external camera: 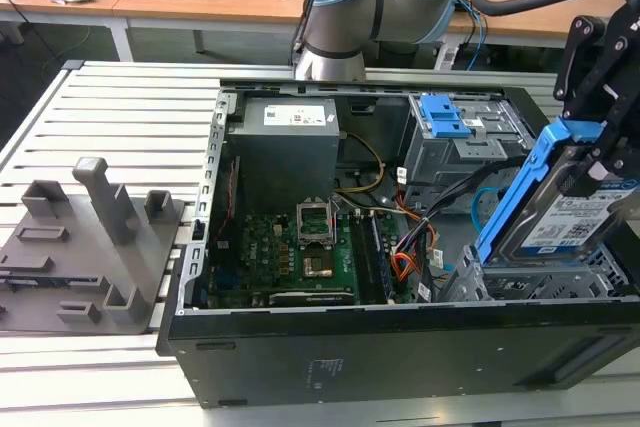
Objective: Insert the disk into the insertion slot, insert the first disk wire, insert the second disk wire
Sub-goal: 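Insert the disk into the insertion slot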
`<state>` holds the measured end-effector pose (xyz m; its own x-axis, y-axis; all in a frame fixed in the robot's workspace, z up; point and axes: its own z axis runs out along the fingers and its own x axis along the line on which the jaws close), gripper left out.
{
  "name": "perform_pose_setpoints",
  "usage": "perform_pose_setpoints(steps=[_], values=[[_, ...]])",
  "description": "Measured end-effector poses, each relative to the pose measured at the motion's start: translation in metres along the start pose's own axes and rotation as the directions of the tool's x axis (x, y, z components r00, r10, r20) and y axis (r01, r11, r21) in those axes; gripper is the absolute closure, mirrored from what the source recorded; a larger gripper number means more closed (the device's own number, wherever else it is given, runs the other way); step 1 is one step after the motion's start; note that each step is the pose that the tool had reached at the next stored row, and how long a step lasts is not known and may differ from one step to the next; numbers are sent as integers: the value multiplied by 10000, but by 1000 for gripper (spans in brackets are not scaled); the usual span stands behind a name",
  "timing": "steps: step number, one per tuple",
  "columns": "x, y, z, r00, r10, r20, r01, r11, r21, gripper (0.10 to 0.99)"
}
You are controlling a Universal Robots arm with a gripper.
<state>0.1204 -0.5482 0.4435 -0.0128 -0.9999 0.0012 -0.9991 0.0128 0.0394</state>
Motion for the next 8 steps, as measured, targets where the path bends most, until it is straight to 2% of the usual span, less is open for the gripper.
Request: perform_pose_setpoints(steps=[8], values=[[0,-4,100,10000,-1,19,1,10000,0,722]])
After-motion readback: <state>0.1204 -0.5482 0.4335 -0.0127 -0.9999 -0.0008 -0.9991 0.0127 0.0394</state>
